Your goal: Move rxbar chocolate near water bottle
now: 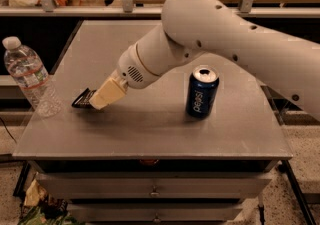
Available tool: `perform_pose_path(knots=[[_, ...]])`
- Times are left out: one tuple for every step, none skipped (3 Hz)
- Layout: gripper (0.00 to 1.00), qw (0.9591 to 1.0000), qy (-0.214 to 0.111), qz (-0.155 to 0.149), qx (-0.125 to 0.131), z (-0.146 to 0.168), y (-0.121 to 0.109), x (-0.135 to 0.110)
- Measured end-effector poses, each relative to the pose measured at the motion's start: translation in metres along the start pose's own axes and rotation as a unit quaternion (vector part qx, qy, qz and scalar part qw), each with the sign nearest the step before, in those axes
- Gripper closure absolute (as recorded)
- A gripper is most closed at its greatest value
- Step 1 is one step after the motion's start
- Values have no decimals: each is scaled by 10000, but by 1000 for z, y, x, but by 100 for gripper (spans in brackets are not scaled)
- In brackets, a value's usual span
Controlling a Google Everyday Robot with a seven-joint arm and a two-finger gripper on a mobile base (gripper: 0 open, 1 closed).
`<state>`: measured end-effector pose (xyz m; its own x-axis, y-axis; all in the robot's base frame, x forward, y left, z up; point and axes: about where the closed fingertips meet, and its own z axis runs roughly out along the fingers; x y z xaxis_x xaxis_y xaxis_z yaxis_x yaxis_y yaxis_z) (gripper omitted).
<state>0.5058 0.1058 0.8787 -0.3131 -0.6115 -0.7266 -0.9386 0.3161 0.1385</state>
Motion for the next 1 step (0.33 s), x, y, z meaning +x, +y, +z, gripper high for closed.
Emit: perform_pose_path(knots=[[82,10000,1,-17,-1,-1,2,-1]])
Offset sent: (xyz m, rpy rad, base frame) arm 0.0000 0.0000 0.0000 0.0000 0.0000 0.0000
